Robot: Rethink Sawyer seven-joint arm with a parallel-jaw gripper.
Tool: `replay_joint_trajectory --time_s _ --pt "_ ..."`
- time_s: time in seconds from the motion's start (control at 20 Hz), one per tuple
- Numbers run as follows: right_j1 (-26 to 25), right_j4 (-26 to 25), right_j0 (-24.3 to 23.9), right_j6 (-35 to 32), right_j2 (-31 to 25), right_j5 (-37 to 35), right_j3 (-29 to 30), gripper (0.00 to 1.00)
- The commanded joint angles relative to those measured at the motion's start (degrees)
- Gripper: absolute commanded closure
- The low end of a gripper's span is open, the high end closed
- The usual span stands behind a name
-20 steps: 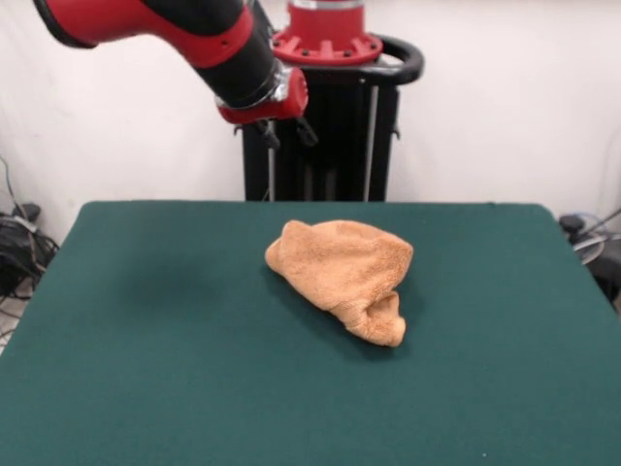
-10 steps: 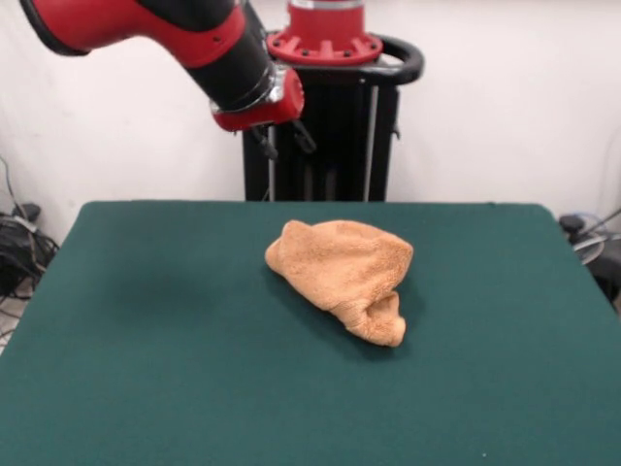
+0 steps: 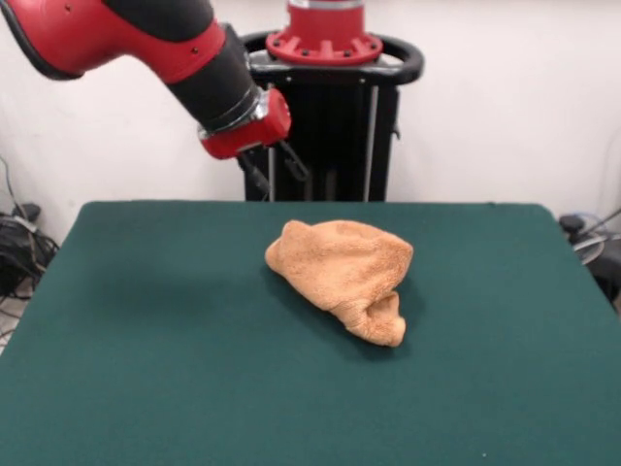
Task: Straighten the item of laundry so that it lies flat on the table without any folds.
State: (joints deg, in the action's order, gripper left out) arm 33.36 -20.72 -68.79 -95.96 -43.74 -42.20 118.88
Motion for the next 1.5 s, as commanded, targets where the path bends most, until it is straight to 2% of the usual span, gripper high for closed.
replay_joint_trajectory --time_s 0.05,0.4,0.85,1.1,1.5 --pt "-6.1 -5.4 -0.8 12.6 -7.3 6.8 -4.6 0.0" --pt "-8.8 -8.0 -0.9 14.3 -7.7 7.8 -7.6 0.0" --pt "-7.9 -14.2 -3.0 15.8 -10.8 10.1 -8.3 0.0" --pt "-7.0 -15.7 -3.1 14.3 -11.5 9.9 -7.7 0.0" --pt "-5.9 -15.5 -0.6 11.2 -7.4 4.1 -7.7 0.0"
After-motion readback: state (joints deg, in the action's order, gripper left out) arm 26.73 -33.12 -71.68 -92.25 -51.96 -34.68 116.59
